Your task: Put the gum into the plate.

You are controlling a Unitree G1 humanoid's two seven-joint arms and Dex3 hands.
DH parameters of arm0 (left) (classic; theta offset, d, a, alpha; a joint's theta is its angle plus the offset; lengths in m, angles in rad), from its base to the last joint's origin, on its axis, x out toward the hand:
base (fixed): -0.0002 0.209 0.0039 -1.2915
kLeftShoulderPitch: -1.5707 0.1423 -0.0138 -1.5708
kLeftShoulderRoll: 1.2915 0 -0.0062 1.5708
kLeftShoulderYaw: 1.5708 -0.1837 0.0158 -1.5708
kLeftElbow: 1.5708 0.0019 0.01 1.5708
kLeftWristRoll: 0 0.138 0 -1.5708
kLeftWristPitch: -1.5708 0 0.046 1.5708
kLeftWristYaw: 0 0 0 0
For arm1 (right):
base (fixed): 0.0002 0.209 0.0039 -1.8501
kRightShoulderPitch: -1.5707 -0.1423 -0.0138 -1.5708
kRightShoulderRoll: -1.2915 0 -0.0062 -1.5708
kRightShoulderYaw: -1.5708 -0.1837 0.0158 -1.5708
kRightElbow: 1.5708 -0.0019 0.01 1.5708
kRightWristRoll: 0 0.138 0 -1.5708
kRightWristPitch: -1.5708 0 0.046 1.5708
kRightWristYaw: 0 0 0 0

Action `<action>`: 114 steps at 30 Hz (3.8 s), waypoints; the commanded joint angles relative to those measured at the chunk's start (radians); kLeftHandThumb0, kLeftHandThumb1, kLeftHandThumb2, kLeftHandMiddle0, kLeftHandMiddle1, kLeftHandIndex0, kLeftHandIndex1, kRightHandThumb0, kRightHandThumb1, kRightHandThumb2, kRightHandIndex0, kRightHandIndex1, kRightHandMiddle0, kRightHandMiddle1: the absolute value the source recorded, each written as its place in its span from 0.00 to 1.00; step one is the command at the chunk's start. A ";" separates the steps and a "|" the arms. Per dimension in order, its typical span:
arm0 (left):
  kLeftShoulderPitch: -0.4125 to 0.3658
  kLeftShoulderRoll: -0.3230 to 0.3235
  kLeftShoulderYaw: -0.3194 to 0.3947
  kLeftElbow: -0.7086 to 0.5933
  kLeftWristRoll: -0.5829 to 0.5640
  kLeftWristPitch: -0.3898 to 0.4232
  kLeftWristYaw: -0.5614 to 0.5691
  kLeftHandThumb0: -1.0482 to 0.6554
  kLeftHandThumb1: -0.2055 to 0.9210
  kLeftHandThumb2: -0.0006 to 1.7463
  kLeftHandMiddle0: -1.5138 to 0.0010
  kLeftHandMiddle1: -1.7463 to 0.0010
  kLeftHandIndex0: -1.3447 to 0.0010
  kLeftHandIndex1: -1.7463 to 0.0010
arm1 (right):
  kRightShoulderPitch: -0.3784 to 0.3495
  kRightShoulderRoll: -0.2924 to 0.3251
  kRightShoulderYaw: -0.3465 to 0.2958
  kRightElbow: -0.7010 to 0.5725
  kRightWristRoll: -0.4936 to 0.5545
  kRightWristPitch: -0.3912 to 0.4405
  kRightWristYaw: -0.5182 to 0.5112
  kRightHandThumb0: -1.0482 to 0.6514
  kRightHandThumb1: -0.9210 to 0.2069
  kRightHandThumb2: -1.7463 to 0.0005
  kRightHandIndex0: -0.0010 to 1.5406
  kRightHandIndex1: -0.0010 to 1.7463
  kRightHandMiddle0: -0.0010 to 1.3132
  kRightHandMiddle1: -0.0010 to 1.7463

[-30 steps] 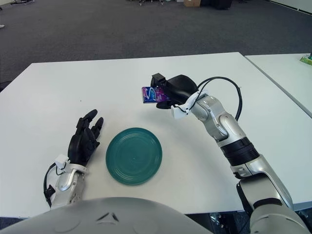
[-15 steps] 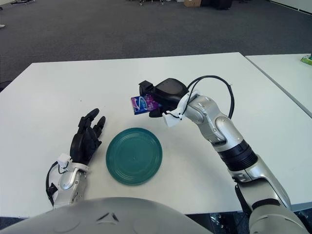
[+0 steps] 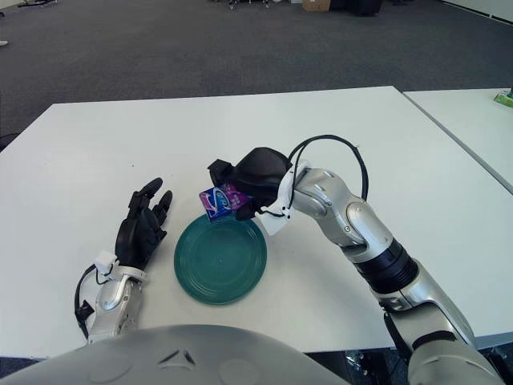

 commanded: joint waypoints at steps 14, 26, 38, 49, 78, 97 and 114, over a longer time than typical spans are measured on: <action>0.009 -0.033 -0.020 -0.069 0.007 0.088 0.092 0.12 1.00 0.52 0.73 0.99 1.00 0.57 | -0.022 0.064 0.070 0.124 0.011 -0.147 -0.009 0.35 0.00 0.61 0.70 1.00 0.57 1.00; 0.006 -0.029 -0.035 -0.067 0.015 0.076 0.113 0.13 1.00 0.52 0.73 1.00 1.00 0.59 | -0.014 0.093 0.090 0.188 0.005 -0.163 -0.023 0.36 0.00 0.58 0.71 1.00 0.57 1.00; 0.007 -0.029 -0.042 -0.081 0.010 0.082 0.118 0.13 1.00 0.53 0.74 1.00 1.00 0.60 | 0.006 0.140 0.126 0.276 -0.029 -0.180 -0.090 0.36 0.00 0.57 0.75 1.00 0.57 1.00; 0.008 -0.029 -0.045 -0.083 0.002 0.077 0.114 0.13 1.00 0.53 0.73 1.00 1.00 0.60 | 0.028 0.149 0.123 0.266 -0.011 -0.186 -0.104 0.25 0.00 0.57 0.72 1.00 0.23 0.98; 0.010 -0.011 -0.038 -0.106 -0.005 0.087 0.115 0.14 1.00 0.54 0.76 1.00 1.00 0.64 | 0.016 0.084 0.111 0.113 -0.062 -0.164 0.015 0.03 0.00 0.49 0.18 0.83 0.00 0.50; 0.014 0.000 -0.034 -0.111 0.010 0.096 0.110 0.13 1.00 0.55 0.76 1.00 1.00 0.64 | -0.002 0.056 0.098 0.066 -0.046 -0.142 0.117 0.00 0.00 0.44 0.22 0.08 0.00 0.13; 0.011 -0.008 -0.031 -0.112 0.020 0.100 0.111 0.12 1.00 0.54 0.75 0.99 1.00 0.60 | 0.051 0.068 0.039 0.072 0.001 -0.077 0.070 0.00 0.00 0.42 0.21 0.03 0.02 0.06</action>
